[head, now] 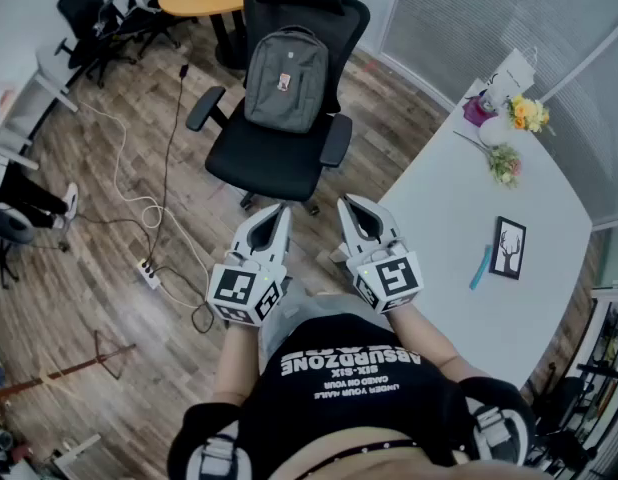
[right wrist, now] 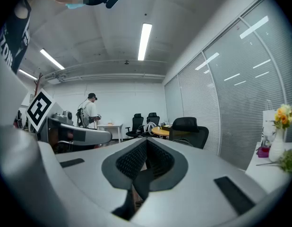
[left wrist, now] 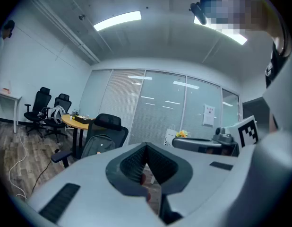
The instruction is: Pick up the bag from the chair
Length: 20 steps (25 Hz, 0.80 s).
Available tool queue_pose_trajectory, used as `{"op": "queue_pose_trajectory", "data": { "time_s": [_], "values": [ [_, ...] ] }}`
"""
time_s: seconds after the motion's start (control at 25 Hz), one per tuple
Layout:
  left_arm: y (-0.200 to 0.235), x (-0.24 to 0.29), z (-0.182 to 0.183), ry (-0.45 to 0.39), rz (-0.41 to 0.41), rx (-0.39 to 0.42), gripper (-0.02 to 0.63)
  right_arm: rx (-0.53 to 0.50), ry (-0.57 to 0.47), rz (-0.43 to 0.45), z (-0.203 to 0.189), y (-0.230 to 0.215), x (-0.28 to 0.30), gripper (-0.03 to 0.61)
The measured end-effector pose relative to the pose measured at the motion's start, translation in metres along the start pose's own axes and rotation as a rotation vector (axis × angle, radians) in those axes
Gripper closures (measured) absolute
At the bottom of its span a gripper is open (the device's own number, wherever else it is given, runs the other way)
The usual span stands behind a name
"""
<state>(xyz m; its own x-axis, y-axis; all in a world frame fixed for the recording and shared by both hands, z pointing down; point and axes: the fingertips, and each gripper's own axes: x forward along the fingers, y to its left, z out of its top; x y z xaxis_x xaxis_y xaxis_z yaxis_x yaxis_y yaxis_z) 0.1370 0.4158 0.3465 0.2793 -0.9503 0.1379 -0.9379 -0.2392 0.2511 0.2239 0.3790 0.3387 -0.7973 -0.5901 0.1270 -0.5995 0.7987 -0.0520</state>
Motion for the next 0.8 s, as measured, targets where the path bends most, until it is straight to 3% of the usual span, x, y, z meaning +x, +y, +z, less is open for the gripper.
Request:
{"op": "queue_pose_trajectory", "data": {
  "time_s": [0.36,0.6,0.8],
  "values": [
    [-0.028,-0.012,-0.010,0.027,0.029,0.015,0.598,0.012,-0.001,0.005,-0.009,-0.011,-0.035,0.563],
    [-0.011,-0.012,-0.009,0.029,0.037,0.016,0.598,0.023,0.008,0.008,-0.017,-0.007,-0.023,0.563],
    [0.031,-0.008,-0.002,0.040,0.024,0.008,0.598,0.025,0.011,0.010,-0.018,0.004,0.015,0.563]
  ]
}}
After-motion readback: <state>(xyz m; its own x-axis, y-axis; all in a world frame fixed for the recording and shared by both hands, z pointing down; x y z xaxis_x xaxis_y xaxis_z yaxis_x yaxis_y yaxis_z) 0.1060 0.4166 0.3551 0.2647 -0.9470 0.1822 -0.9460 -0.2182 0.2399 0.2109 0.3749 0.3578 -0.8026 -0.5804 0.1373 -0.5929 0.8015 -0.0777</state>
